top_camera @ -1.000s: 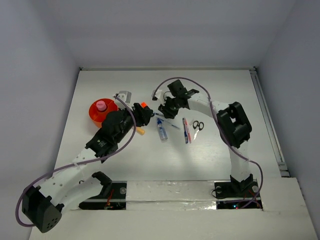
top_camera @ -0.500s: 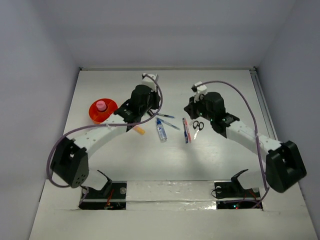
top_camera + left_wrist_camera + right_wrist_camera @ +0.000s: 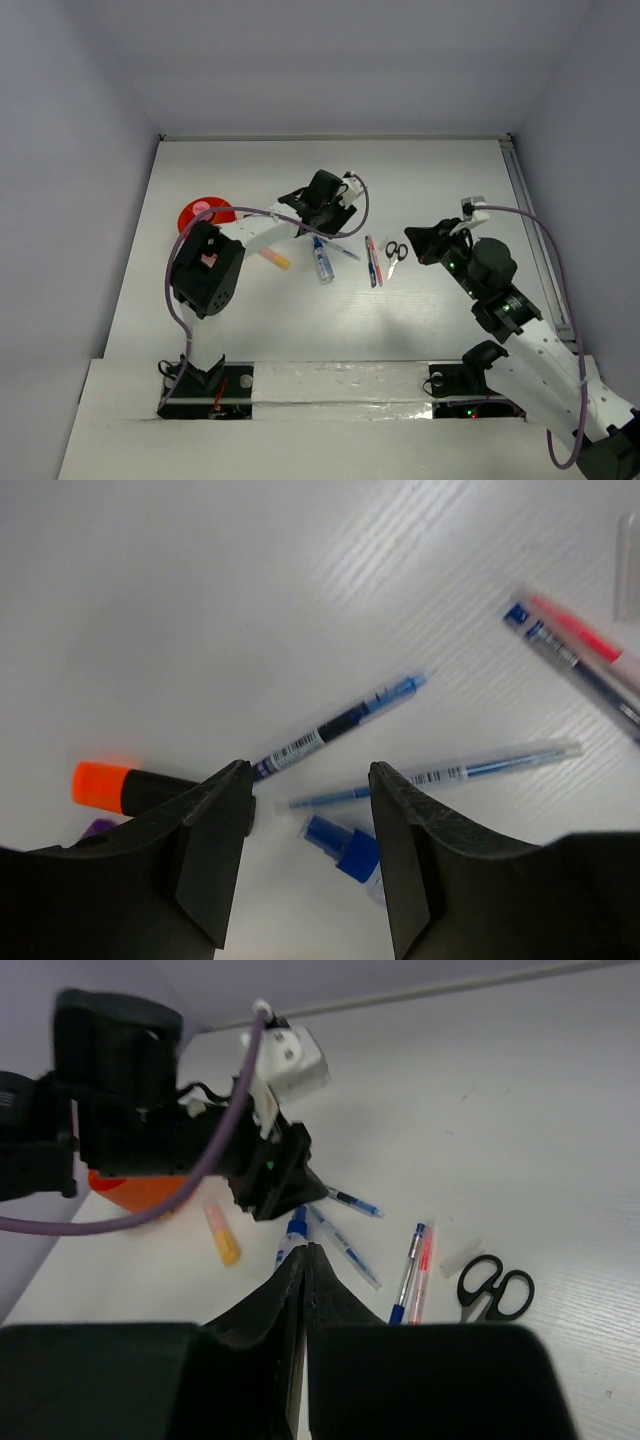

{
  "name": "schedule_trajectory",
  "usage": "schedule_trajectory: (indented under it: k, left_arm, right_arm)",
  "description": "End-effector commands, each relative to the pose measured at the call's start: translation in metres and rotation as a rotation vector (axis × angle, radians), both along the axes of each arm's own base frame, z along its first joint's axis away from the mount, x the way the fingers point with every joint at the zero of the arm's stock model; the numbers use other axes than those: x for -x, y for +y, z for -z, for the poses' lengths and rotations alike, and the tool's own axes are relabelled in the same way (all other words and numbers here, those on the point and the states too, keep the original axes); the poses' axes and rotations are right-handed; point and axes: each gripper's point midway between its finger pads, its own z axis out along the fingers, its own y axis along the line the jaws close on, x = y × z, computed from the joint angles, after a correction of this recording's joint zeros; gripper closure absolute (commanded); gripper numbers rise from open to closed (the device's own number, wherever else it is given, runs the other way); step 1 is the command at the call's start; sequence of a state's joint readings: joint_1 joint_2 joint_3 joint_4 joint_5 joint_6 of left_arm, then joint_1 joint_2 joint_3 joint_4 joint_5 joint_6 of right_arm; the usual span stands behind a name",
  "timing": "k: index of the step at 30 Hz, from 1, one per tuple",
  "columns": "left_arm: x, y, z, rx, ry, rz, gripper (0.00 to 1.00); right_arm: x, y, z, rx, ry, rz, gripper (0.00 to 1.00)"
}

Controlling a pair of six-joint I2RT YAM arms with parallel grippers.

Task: Sort the stationery into containers
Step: Move the pen to the center of the board.

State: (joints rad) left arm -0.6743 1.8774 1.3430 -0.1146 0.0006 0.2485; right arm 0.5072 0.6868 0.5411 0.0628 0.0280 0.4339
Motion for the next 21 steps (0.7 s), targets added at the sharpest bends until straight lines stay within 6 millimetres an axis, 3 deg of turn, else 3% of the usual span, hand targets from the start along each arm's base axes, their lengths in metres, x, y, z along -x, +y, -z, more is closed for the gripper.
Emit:
schedule_trajectory:
  k: [1,5,15,21]
  left_arm:
    - [0.001,0.003,-0.009,-0.103,-0.021,0.077,0.52]
    - [-0.002,0.003,-0.002,-0.141,-0.033,0.068,0.50]
    - [-0.012,0.004,0.020,-0.213,-0.016,0.068,0.48]
    - [-0.016,0.006,0.030,-0.245,-0.008,0.058,0.48]
  right_arm:
    - [0.007,-0.009,0.010,0.013,0.024,0.028,0.89]
    - [0.008,-0.006,0.017,0.028,0.037,0.011,0.74]
    - [0.005,0.000,0.032,0.072,0.057,-0.021,0.73]
    - [0.003,0.001,0.025,0.088,0.050,-0.031,0.73]
